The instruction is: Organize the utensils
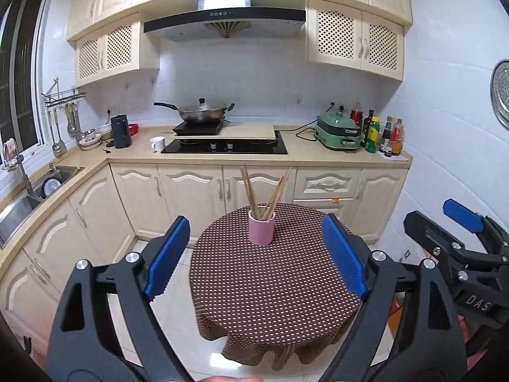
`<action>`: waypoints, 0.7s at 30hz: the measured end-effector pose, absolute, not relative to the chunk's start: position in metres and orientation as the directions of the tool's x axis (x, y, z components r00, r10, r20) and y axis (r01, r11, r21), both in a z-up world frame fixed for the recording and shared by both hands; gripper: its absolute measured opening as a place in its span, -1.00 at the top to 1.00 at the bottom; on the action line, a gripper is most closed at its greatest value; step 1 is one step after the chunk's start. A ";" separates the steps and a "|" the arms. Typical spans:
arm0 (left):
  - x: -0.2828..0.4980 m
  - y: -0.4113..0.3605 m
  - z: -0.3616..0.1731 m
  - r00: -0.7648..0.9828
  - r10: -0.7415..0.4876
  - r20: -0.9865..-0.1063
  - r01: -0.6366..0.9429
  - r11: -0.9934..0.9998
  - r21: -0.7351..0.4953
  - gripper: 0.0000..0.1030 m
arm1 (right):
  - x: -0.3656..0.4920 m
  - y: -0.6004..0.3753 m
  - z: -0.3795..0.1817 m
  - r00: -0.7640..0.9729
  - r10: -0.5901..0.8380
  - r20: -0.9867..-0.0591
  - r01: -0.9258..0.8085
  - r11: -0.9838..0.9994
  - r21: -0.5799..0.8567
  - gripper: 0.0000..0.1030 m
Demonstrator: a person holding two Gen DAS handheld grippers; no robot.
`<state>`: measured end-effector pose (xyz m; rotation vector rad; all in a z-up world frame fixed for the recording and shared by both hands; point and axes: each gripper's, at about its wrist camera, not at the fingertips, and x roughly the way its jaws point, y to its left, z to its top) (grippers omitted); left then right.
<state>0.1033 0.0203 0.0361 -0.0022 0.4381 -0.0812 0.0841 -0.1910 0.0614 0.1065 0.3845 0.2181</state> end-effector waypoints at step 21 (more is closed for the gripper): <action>0.089 0.008 0.031 0.899 -0.085 -0.430 0.087 0.996 -0.017 -0.63 | 0.070 -0.196 0.056 0.902 0.217 -0.373 -0.162 0.972 0.171 -0.81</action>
